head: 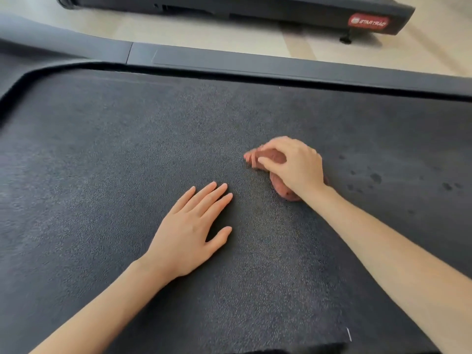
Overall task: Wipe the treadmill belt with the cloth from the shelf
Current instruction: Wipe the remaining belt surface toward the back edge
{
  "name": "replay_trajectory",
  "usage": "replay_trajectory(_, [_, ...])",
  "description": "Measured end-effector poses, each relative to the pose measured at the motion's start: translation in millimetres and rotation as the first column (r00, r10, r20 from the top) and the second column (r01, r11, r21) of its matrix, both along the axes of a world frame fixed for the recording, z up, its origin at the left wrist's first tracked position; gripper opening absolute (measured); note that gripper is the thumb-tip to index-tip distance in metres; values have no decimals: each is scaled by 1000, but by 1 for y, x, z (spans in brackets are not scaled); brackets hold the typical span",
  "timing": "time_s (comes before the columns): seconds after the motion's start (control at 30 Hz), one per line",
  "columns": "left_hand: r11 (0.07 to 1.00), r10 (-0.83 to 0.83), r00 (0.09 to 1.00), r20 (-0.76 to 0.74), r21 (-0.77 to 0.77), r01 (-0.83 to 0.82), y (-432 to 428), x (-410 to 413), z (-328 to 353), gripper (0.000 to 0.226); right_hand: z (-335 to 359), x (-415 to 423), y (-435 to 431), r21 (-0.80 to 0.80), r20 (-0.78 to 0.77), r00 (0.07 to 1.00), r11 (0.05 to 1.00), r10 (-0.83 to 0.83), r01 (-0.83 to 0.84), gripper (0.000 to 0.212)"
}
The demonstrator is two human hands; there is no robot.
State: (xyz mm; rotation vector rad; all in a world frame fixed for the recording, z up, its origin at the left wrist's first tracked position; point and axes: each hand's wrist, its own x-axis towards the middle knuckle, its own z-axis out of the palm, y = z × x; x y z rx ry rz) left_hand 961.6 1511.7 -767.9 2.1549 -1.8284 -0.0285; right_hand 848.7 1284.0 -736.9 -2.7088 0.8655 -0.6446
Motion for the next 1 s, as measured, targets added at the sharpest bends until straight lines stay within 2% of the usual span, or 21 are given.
replay_trajectory(0.17, [1000, 7, 1000, 3, 1, -7, -2, -2, 1, 58, -2, 19, -12, -28, -33, 995, 995, -96, 95, 20])
replay_trajectory(0.3, [1000, -2, 1000, 10, 4, 2, -1, -2, -1, 58, -4, -8, 14, -73, 5, 998, 996, -59, 59, 16])
replay_trajectory(0.5, [999, -18, 1000, -13, -48, 17, -4, 1, -5, 58, -6, -65, 76, -106, -3, 1000, 994, 29, -29, 22])
replay_trajectory(0.67, [998, -17, 1000, -14, -63, 16, -2, 1, -5, 59, -8, -95, 129, -129, 5, 1000, 991, 31, -30, 18])
replay_trajectory(0.83, [999, -15, 1000, -20, -45, 14, -1, 1, -5, 60, -6, -95, 121, -153, -40, 995, 983, 95, -100, 20])
replay_trajectory(0.9, [999, -15, 1000, -23, -42, 14, -1, 2, -5, 60, -3, -81, 98, -148, -57, 998, 988, 36, -44, 21])
replay_trajectory(1.0, [999, -23, 999, -23, -49, 22, -2, 3, -6, 59, 4, -51, 66, -102, -53, 981, 979, -185, 179, 21])
